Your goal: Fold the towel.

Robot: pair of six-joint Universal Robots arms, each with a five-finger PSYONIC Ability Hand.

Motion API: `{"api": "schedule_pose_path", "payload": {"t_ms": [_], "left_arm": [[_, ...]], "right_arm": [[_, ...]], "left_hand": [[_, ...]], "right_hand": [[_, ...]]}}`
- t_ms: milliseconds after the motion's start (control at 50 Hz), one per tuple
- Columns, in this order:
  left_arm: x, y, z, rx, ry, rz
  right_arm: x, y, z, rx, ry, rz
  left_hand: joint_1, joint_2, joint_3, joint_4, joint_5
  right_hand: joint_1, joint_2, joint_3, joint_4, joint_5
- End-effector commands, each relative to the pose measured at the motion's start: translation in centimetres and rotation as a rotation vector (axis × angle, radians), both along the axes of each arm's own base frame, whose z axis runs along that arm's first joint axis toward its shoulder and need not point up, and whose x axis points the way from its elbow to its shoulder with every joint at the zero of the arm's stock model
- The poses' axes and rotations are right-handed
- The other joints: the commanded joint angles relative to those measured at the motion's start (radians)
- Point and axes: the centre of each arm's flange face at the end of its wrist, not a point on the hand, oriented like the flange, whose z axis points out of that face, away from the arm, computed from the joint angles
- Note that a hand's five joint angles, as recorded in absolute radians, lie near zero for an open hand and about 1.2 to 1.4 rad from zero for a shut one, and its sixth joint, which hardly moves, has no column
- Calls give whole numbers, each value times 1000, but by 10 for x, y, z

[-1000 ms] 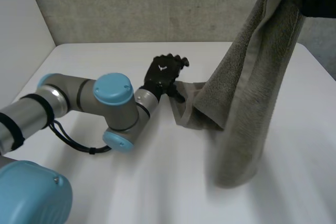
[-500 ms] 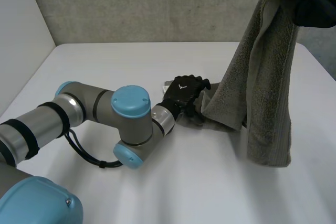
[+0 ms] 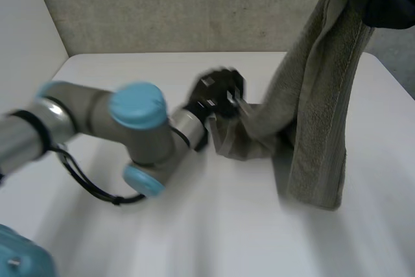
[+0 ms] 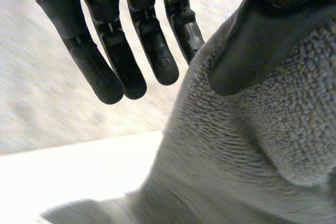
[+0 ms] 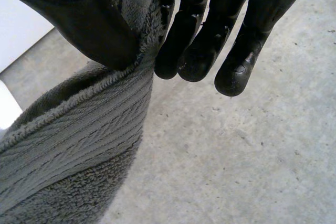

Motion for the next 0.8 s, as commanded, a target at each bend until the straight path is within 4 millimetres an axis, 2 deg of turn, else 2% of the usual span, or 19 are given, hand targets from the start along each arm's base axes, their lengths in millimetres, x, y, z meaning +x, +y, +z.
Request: {"api": "schedule_pose_path", "payload": {"t_ms": [20, 40, 60, 100, 120, 160, 180, 220, 240, 320, 340, 380, 440, 480, 560, 580, 600, 640, 800], "left_arm": [[66, -30, 93, -322, 39, 242], [74, -23, 111, -430, 37, 269], [74, -23, 112, -431, 37, 269], [86, 0, 134, -607, 18, 311], [86, 0, 134, -608, 18, 311], [95, 28, 143, -724, -3, 326], [95, 28, 143, -724, -3, 326], [98, 50, 144, -765, -10, 302], [98, 50, 144, -766, -10, 301], [100, 65, 113, -692, -89, 218], [100, 65, 113, -692, -90, 218], [100, 68, 86, -614, -162, 174], [100, 67, 68, -566, -199, 160], [105, 61, 37, -481, -264, 160], [120, 48, 13, -425, -335, 197], [125, 44, 0, -403, -378, 207], [125, 44, -1, -402, -378, 207], [131, 40, -24, -380, -462, 214], [133, 36, -41, -419, -579, 211]], "right_arm": [[0, -2, 3, -18, -13, -6], [0, -3, 3, -17, -12, -6], [0, -3, 3, -17, -12, -6], [4, -10, -5, 12, 0, -5], [4, -10, -5, 13, 0, -5], [10, -18, -18, 61, 23, 7], [10, -18, -18, 61, 23, 7], [14, -25, -31, 101, 41, 11], [14, -25, -31, 102, 41, 11], [18, -33, -44, 143, 64, 14], [18, -33, -44, 143, 65, 14], [24, -38, -58, 184, 84, 27], [32, -41, -76, 237, 111, 40], [37, -40, -85, 260, 127, 53], [44, -41, -103, 302, 163, 70], [45, -44, -113, 323, 188, 69], [47, -47, -122, 341, 213, 66], [47, -49, -131, 359, 236, 62], [41, -55, -171, 461, 288, 33]], "left_hand": [[53, 41, 22, 41, 32], [53, 41, 22, 41, 32], [53, 41, 22, 41, 32], [53, 41, 22, 41, 32], [53, 41, 22, 41, 32], [53, 41, 22, 41, 32], [53, 41, 22, 41, 32], [53, 41, 22, 41, 32], [53, 41, 22, 41, 32], [53, 41, 22, 41, 32], [53, 41, 22, 41, 32], [53, 41, 22, 41, 32], [53, 41, 22, 41, 32], [53, 41, 22, 41, 32], [53, 41, 22, 41, 32], [53, 41, 22, 41, 32], [53, 41, 22, 41, 32], [53, 41, 22, 41, 32], [53, 41, 22, 41, 32]], "right_hand": [[79, 61, 61, 66, 64], [79, 61, 61, 66, 64], [79, 61, 61, 66, 64], [79, 61, 61, 66, 64], [79, 61, 61, 66, 64], [79, 61, 61, 66, 64], [79, 61, 61, 66, 64], [79, 61, 61, 66, 64], [79, 61, 61, 66, 64], [79, 61, 61, 66, 64], [79, 61, 61, 66, 64], [79, 61, 61, 66, 64], [79, 61, 61, 66, 64], [79, 61, 61, 66, 64], [79, 61, 61, 66, 64], [79, 61, 61, 66, 64], [79, 61, 61, 66, 64], [79, 61, 61, 66, 64], [79, 61, 61, 66, 64]]}}
